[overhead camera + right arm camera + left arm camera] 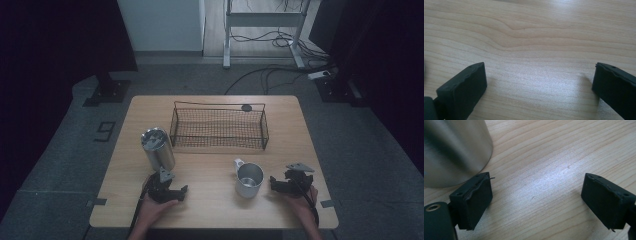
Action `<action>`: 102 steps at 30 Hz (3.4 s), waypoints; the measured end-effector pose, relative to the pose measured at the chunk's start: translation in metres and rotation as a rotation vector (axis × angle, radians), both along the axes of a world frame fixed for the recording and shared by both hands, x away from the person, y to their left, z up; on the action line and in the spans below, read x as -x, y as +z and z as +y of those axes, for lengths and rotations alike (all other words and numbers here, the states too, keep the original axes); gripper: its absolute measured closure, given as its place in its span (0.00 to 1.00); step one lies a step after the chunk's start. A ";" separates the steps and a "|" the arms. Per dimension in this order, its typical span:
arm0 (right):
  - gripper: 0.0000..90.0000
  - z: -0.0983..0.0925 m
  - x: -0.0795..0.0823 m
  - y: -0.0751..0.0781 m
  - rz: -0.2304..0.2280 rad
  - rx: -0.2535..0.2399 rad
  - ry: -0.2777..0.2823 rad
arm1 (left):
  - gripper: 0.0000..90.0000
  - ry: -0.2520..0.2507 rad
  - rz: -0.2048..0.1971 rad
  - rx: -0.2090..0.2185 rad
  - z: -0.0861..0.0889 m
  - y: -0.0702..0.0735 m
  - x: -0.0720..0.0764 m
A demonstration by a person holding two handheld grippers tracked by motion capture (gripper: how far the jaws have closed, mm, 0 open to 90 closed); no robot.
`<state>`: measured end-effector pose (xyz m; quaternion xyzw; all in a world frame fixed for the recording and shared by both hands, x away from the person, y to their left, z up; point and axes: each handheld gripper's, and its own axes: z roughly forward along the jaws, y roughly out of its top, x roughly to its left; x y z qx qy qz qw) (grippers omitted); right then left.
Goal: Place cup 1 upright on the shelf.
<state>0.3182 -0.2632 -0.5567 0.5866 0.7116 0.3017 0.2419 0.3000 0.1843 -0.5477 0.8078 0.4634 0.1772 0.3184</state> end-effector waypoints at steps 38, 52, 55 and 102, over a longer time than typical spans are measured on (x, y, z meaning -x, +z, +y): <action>0.00 -0.002 -0.002 0.000 -0.005 -0.003 0.018 | 0.16 -0.052 -0.104 0.137 0.023 0.033 0.012; 0.02 -0.002 -0.002 0.000 -0.008 -0.004 0.014 | 0.16 0.017 -0.153 0.199 0.049 0.052 0.016; 0.02 -0.002 -0.002 0.000 -0.008 -0.004 0.013 | 0.16 0.023 -0.157 0.204 0.052 0.054 0.016; 0.02 -0.002 -0.002 0.000 -0.009 -0.003 0.009 | 0.03 0.114 -0.159 0.211 0.088 0.072 -0.012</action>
